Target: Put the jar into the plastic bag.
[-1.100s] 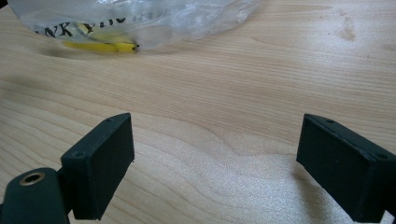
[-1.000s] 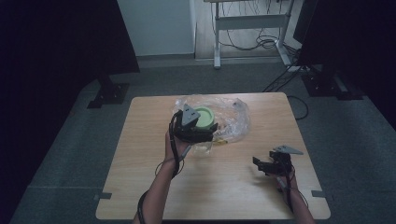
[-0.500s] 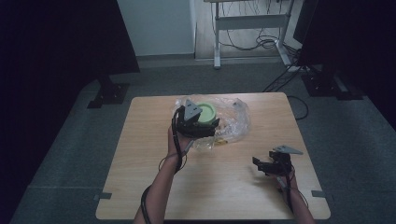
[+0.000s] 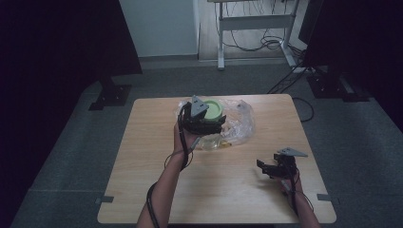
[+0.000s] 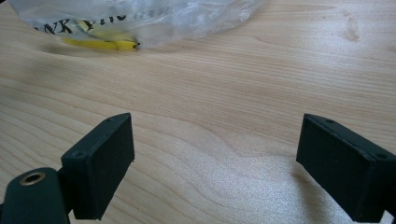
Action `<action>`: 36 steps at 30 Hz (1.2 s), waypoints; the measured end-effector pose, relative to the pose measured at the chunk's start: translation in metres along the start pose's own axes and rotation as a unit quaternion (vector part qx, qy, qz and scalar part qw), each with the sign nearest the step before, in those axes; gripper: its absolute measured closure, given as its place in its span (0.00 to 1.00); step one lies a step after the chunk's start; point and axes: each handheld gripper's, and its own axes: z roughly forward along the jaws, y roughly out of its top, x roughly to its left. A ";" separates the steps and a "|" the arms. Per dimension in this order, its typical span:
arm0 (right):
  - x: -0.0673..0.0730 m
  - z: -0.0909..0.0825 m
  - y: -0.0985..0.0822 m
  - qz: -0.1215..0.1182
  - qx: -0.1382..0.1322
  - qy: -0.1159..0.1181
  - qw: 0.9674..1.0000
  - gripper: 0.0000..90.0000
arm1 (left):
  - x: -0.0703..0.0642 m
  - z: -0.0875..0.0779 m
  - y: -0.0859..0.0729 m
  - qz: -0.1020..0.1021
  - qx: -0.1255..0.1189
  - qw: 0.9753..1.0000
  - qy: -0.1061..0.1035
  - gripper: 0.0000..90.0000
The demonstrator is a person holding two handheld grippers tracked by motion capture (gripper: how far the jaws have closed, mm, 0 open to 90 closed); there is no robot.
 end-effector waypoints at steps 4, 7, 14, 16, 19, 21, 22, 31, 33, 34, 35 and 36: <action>0.000 0.000 0.000 0.000 0.001 0.001 1.000 0.12 | 0.003 0.004 0.001 -0.003 -0.001 1.000 0.002 0.12; 0.000 0.000 0.000 0.001 0.000 0.001 1.000 0.12 | 0.006 0.006 0.002 -0.009 -0.002 1.000 0.011 0.12; 0.000 0.000 0.000 0.001 0.002 0.002 1.000 0.12 | 0.010 0.010 0.003 -0.012 -0.004 1.000 0.013 0.12; 0.000 0.001 0.000 0.000 0.003 0.001 1.000 0.12 | 0.013 0.013 0.004 -0.015 -0.004 1.000 0.013 0.12; 0.000 0.001 0.000 -0.001 0.004 0.001 1.000 0.12 | 0.016 0.016 0.007 -0.018 -0.003 1.000 0.013 0.12; 0.000 0.001 0.000 -0.001 0.004 0.001 1.000 0.12 | 0.016 0.018 0.008 -0.013 -0.003 1.000 0.015 0.12; 0.000 0.001 0.000 -0.001 0.004 0.001 1.000 0.12 | 0.017 0.018 0.009 -0.011 -0.002 1.000 0.016 0.12; 0.001 0.002 0.001 -0.004 0.006 0.002 1.000 0.12 | 0.025 0.030 0.010 -0.017 0.003 1.000 0.026 0.12; 0.001 0.002 0.001 -0.005 0.007 0.002 1.000 0.12 | 0.028 0.033 0.011 -0.023 0.000 0.999 0.027 0.12; 0.001 0.002 0.001 -0.005 0.007 0.002 1.000 0.12 | 0.029 0.034 0.011 -0.024 0.000 0.999 0.027 0.12; 0.001 0.002 0.001 -0.004 0.007 0.002 1.000 0.12 | 0.030 0.035 0.011 -0.023 0.002 0.999 0.028 0.12; 0.001 0.002 0.001 -0.004 0.007 0.002 1.000 0.12 | 0.031 0.037 0.011 -0.024 0.002 0.999 0.030 0.12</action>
